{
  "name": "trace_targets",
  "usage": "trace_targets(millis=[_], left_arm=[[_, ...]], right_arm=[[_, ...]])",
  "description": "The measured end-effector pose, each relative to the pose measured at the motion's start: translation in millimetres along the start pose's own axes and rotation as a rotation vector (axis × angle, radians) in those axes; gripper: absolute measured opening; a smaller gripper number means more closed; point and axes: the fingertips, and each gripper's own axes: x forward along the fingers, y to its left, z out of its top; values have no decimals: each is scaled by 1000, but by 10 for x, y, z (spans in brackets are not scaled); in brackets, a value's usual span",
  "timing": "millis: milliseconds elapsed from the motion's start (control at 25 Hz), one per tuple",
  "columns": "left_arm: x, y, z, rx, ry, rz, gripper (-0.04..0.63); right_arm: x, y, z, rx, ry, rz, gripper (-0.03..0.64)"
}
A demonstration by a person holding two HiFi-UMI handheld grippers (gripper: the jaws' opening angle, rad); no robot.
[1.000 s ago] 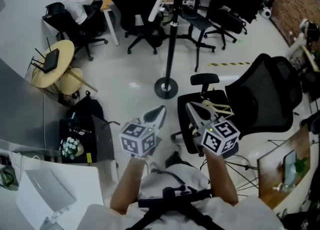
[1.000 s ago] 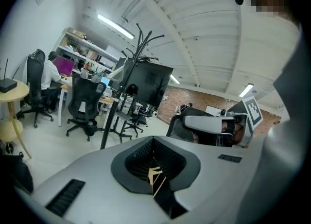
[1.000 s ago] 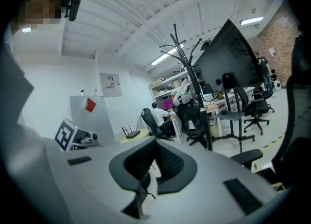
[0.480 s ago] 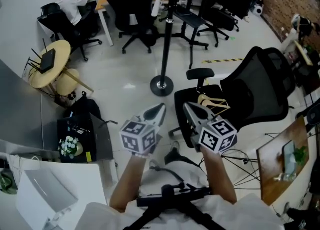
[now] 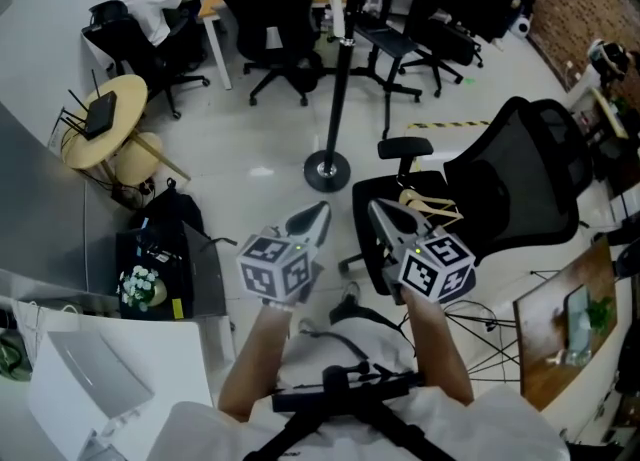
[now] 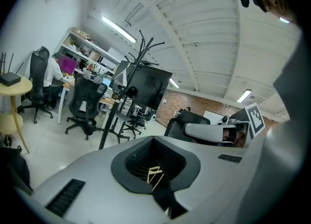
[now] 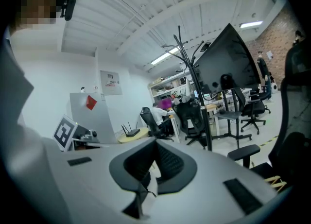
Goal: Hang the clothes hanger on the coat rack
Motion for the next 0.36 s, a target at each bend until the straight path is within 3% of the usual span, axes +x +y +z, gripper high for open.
trace_targets(millis=[360], left_arm=[[14,10,32,-2,0,3,2]], right_arm=[[67,51,32,-6,3,26,3]])
